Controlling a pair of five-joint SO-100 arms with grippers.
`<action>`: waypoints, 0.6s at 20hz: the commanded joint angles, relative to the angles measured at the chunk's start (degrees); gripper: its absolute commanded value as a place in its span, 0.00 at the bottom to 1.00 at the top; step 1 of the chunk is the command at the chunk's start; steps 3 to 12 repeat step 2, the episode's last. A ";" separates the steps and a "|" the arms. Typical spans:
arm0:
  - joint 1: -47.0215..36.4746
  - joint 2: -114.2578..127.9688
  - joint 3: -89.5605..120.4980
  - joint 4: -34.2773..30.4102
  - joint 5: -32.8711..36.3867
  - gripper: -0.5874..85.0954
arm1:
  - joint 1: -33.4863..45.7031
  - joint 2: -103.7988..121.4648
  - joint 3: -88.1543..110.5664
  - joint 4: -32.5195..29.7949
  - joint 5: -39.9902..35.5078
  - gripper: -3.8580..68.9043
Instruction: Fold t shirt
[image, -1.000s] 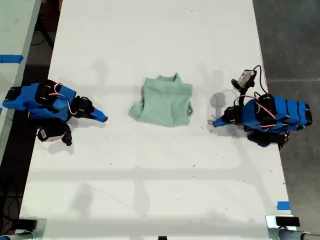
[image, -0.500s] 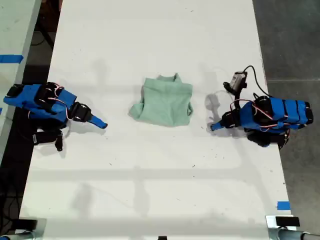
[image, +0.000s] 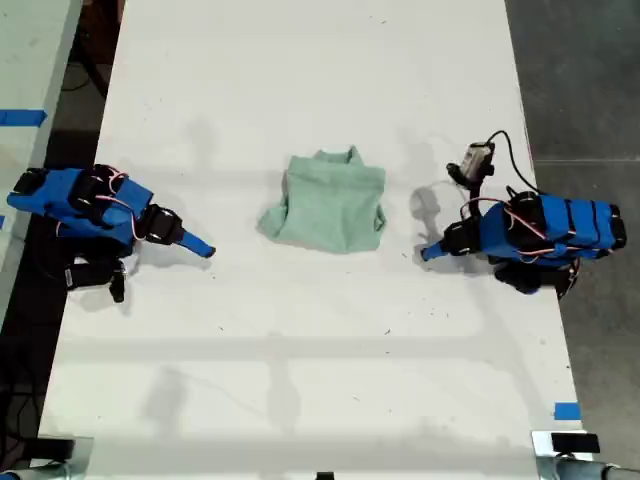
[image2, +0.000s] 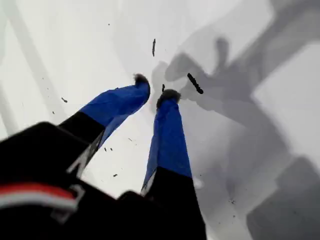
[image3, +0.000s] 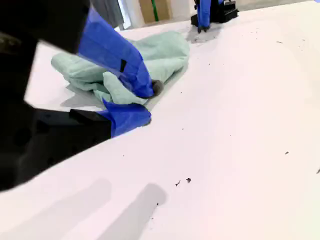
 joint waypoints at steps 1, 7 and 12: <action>0.44 0.35 -0.88 -1.05 0.35 0.06 | -0.26 -0.26 1.67 -1.14 -0.44 0.15; 0.44 0.35 -0.88 -1.05 0.35 0.06 | -0.26 -0.26 1.67 -1.14 -0.44 0.15; 0.44 0.35 -0.88 -1.05 0.35 0.06 | -0.26 -0.26 1.67 -1.14 -0.44 0.15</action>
